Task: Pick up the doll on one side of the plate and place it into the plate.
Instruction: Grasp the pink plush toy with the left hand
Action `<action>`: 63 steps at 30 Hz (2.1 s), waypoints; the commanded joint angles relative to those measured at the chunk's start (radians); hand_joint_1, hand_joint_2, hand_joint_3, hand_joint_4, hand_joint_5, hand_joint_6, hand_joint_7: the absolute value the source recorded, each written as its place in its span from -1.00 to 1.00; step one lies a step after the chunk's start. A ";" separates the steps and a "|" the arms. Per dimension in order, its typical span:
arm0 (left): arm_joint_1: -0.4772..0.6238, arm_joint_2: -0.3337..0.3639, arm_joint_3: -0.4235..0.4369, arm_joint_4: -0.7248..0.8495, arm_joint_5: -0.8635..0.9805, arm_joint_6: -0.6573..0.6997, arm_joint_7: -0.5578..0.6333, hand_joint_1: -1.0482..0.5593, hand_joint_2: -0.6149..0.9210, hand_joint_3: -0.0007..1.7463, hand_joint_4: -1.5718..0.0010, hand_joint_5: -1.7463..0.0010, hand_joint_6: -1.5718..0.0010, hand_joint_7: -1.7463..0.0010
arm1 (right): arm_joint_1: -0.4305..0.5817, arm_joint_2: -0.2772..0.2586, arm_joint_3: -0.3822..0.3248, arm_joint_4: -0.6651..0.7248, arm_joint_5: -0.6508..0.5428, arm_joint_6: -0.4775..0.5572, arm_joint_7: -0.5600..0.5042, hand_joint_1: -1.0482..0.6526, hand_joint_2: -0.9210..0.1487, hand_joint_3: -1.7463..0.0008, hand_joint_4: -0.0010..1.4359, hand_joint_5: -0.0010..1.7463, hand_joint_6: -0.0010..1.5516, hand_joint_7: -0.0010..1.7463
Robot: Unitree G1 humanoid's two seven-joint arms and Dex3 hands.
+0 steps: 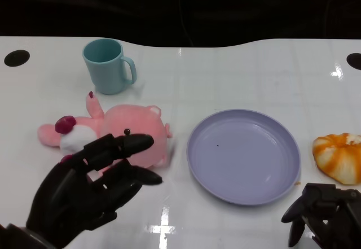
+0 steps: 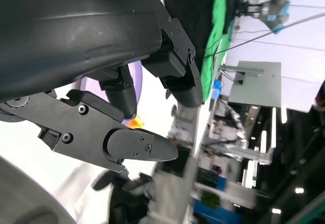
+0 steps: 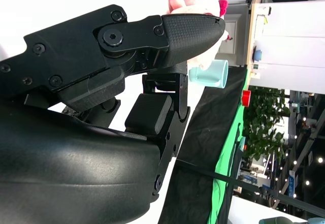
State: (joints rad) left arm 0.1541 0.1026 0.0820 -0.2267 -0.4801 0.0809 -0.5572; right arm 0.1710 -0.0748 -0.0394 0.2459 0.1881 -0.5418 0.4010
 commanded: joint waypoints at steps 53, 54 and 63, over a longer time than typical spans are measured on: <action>-0.489 0.420 -0.313 0.294 1.427 -0.035 0.292 -0.57 0.95 -0.99 0.99 0.70 0.74 1.00 | 0.005 -0.009 -0.005 -0.011 -0.003 -0.001 -0.022 -0.94 -1.00 0.59 0.53 0.49 0.41 0.10; -0.503 0.420 -0.328 0.316 1.435 -0.029 0.290 -0.59 0.95 -0.99 0.99 0.71 0.75 1.00 | 0.005 -0.009 -0.004 -0.011 -0.001 -0.002 -0.021 -0.94 -1.00 0.59 0.53 0.49 0.41 0.10; -0.625 0.386 -0.436 0.540 1.450 -0.004 0.317 -0.62 0.95 -1.00 0.99 0.74 0.77 1.00 | 0.012 -0.007 -0.001 -0.020 -0.001 -0.002 -0.022 -0.94 -1.00 0.59 0.52 0.49 0.40 0.10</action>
State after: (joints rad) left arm -0.4421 0.4884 -0.3431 0.2827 0.9700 0.0699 -0.2507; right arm 0.1766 -0.0747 -0.0366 0.2344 0.1856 -0.5384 0.3817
